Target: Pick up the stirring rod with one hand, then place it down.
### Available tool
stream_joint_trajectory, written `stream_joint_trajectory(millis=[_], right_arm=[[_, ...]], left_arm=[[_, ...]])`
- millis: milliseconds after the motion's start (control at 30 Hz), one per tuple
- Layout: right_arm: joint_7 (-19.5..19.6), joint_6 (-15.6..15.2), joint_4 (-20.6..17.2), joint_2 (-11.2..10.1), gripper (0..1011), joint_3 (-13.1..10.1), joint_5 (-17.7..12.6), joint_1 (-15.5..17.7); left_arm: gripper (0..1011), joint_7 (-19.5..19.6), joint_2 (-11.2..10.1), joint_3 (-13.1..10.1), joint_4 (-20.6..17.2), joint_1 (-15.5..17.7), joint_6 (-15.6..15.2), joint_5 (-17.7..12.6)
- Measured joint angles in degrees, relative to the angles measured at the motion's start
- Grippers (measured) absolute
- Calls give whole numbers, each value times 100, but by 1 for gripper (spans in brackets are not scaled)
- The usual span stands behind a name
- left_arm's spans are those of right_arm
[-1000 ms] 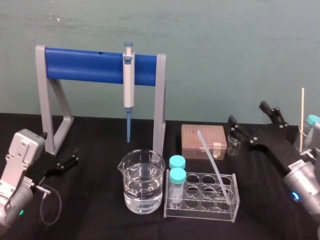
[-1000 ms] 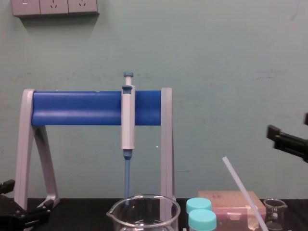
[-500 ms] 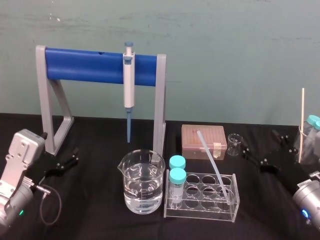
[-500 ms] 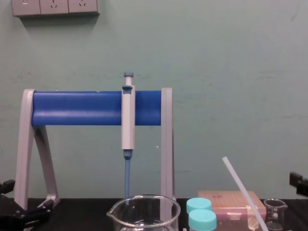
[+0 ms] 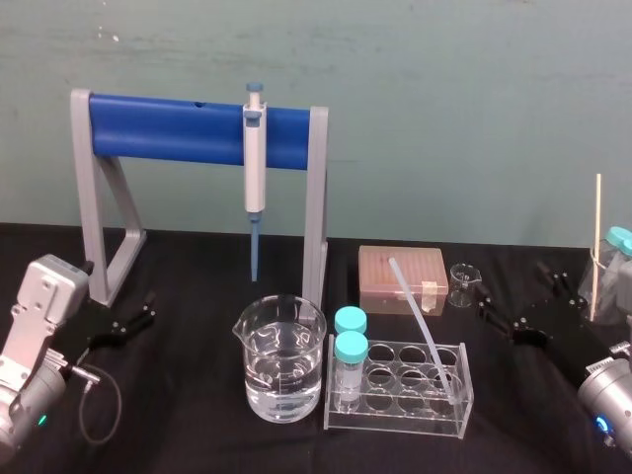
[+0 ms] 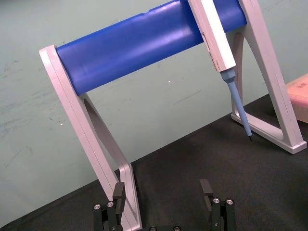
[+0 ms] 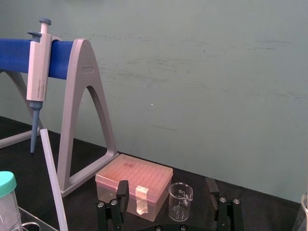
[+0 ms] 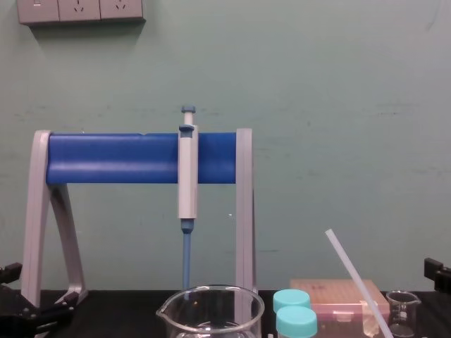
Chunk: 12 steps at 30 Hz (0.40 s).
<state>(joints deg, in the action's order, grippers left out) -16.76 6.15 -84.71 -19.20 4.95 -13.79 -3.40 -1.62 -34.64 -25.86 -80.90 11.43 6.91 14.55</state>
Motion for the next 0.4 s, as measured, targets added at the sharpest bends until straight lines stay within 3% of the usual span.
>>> stream_joint_trajectory(millis=[400], right_arm=[[-1,19,-6,0,1000,-3,-5,0]], left_arm=[[1001,0,0,0,0,0,0,0]])
